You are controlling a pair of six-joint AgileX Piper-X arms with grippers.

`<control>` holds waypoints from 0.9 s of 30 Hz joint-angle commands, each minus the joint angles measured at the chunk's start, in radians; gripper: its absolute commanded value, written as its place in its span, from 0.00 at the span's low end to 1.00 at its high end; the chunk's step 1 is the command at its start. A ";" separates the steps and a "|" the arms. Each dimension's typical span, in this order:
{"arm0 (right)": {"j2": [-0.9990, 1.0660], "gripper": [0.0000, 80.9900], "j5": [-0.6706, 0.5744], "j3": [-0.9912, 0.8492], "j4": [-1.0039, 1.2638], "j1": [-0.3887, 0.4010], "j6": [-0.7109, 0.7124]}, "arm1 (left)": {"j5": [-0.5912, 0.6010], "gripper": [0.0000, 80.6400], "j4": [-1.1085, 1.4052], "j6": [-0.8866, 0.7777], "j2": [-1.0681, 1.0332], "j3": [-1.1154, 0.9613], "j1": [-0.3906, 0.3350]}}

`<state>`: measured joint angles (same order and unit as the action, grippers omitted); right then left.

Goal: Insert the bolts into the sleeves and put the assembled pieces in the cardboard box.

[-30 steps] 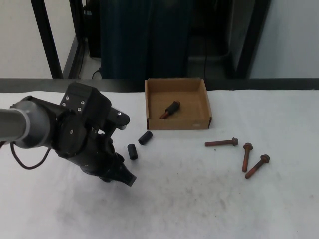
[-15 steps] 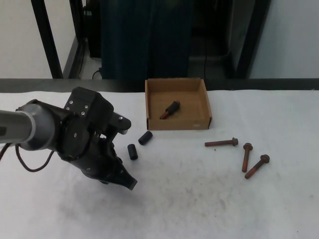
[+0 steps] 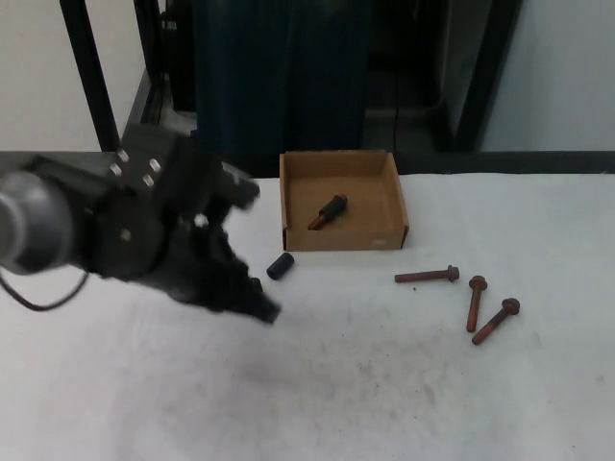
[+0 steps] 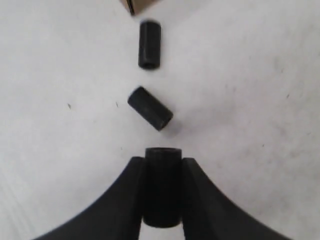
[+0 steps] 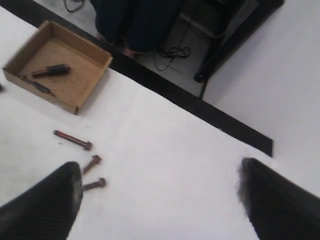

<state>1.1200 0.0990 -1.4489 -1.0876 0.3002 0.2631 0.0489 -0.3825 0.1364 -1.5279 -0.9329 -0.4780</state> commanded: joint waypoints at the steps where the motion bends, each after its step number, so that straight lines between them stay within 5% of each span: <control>1: 0.013 0.99 -0.071 -0.002 0.000 -0.004 -0.081 | 0.006 0.01 -0.025 -0.084 0.071 -0.008 -0.010; 12: 0.242 0.99 -0.065 0.107 0.113 -0.004 -0.247 | 0.079 0.01 -0.157 -0.160 0.372 -0.038 -0.093; 27: 0.350 0.99 -0.057 0.484 0.452 0.009 -0.636 | 0.080 0.01 -0.145 -0.156 0.384 -0.090 -0.114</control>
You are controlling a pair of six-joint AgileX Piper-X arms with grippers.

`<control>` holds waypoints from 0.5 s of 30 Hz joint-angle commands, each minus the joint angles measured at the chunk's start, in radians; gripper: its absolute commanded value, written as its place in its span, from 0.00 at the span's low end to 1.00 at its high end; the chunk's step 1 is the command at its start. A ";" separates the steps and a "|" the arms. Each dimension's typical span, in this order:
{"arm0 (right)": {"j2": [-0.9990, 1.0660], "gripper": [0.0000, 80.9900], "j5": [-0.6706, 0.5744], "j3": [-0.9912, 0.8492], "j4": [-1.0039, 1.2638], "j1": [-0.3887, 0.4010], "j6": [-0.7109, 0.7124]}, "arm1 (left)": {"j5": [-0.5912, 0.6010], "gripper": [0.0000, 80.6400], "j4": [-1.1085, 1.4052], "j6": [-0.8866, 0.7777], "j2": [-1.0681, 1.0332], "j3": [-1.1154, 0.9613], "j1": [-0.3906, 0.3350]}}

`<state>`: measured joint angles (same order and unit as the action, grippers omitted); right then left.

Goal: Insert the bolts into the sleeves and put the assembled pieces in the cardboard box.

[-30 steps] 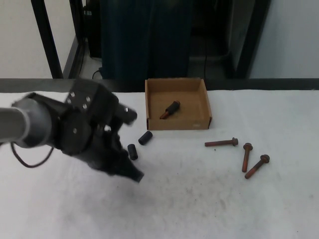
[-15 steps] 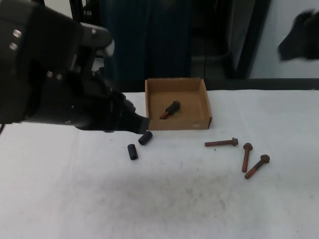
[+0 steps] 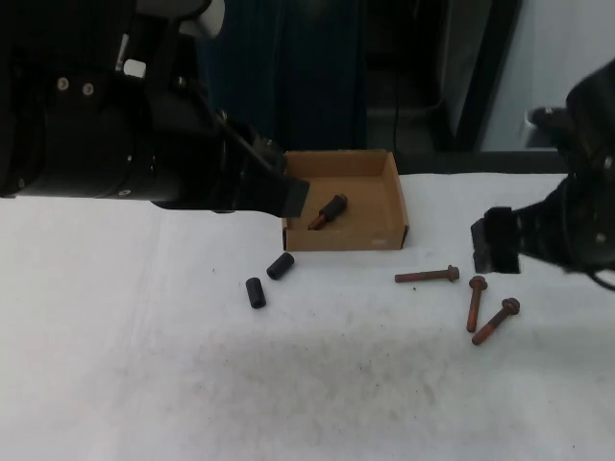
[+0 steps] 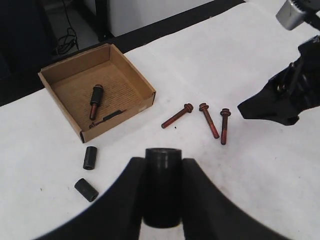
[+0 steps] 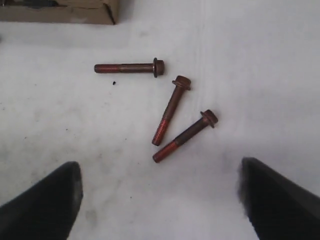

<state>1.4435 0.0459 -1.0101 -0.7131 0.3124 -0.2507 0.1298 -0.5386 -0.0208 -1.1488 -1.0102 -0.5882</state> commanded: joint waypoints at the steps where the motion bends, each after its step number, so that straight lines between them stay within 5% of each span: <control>1: 0.039 0.99 -0.008 0.054 0.088 -0.004 -0.163 | -0.001 0.01 0.011 0.007 0.005 -0.013 -0.004; 7: 0.149 0.99 -0.017 0.065 0.158 -0.004 -0.332 | -0.001 0.01 0.011 0.028 0.005 -0.013 -0.004; 15: 0.253 0.99 0.017 0.065 0.236 -0.004 -0.333 | -0.001 0.01 0.011 0.028 0.005 -0.013 -0.004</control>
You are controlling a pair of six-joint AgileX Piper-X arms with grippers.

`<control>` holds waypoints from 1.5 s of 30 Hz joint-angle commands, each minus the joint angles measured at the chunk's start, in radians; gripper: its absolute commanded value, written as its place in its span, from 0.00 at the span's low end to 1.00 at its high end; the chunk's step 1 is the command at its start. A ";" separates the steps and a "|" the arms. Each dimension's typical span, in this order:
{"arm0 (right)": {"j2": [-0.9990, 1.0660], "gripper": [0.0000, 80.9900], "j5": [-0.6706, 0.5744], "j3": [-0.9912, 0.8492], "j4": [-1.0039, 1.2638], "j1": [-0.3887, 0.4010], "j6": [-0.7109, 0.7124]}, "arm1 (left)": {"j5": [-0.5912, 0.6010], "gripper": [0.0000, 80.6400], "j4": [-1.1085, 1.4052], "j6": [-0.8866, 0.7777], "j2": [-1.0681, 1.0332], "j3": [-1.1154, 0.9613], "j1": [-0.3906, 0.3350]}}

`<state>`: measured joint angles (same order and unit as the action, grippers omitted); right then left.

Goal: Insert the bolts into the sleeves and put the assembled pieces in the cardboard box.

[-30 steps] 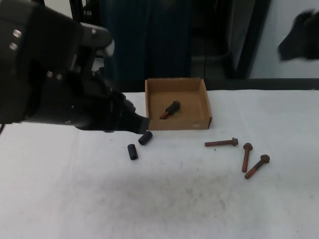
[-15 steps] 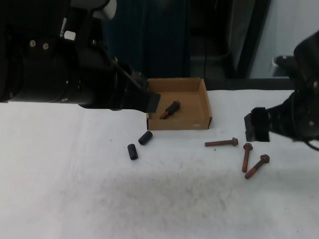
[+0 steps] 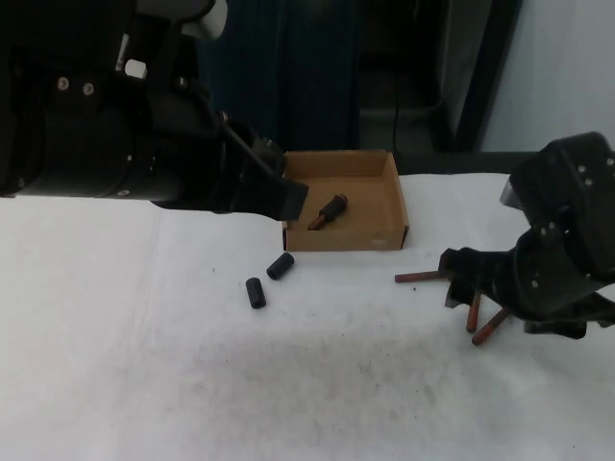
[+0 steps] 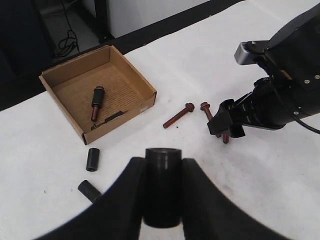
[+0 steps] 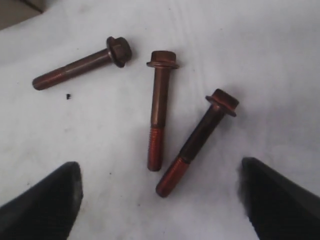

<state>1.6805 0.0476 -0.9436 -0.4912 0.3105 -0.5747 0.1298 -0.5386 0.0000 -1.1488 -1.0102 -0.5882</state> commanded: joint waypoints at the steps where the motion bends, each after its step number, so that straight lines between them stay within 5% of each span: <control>1: 0.026 0.99 0.015 -0.001 0.011 -0.005 -0.009 | -0.001 0.01 0.011 0.007 0.005 -0.013 -0.004; 20: 0.049 0.97 0.149 -0.019 0.023 -0.014 0.064 | -0.001 0.01 0.011 0.007 0.005 -0.013 -0.004; 27: 0.049 0.79 0.232 -0.021 0.008 -0.014 0.032 | -0.001 0.01 0.011 0.007 0.005 -0.013 -0.004; 36: 0.041 0.38 0.262 -0.022 -0.002 -0.011 -0.071 | -0.001 0.01 0.011 0.007 0.005 -0.013 -0.004; 45: 0.041 0.36 0.203 -0.022 0.010 -0.011 -0.197 | -0.001 0.01 0.011 0.007 0.005 -0.013 -0.004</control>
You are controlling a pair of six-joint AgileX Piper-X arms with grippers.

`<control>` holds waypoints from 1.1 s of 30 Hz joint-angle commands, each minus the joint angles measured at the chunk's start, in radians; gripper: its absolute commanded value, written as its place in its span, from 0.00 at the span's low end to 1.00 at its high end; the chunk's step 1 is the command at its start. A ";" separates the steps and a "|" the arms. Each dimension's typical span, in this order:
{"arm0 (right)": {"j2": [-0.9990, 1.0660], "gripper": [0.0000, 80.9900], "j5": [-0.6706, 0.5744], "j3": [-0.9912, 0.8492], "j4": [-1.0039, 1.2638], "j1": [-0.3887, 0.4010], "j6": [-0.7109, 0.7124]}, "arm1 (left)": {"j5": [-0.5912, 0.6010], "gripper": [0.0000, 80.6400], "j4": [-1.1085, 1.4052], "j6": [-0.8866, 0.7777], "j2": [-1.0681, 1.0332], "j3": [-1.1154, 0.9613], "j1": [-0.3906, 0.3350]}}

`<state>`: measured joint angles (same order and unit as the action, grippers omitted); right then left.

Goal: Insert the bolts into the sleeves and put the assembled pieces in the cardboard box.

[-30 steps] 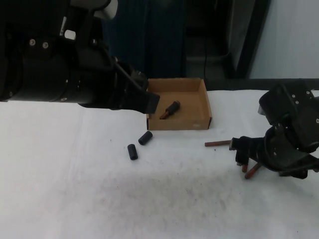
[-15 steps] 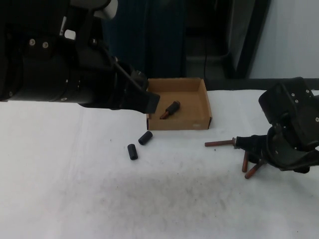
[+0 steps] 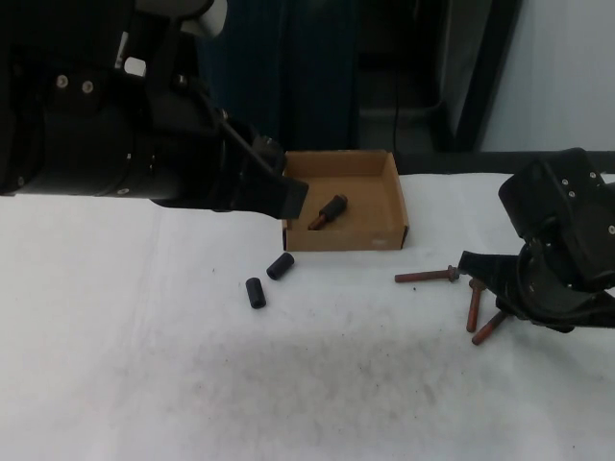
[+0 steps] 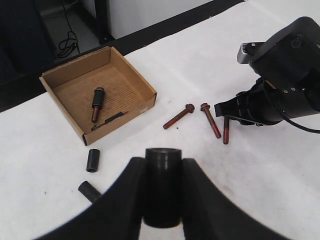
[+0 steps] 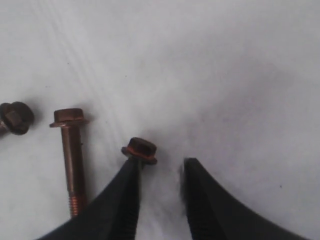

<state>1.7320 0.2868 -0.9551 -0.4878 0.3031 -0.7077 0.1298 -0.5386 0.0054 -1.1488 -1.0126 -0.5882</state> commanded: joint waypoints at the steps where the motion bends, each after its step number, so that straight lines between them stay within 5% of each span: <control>1: -0.010 0.36 -0.051 -0.010 0.007 -0.004 -0.082 | -0.001 0.01 0.011 0.002 0.005 -0.011 -0.004; 10: -0.005 0.36 -0.090 -0.010 0.026 0.008 -0.197 | -0.001 0.01 0.011 0.002 0.005 -0.011 -0.004; 33: 0.097 0.32 -0.030 -0.010 0.004 0.008 -0.174 | -0.001 0.01 0.011 0.002 0.005 -0.011 -0.004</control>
<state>1.7996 0.2421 -0.9735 -0.4449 0.3150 -0.8906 0.1298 -0.5386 0.0054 -1.1488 -1.0126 -0.5882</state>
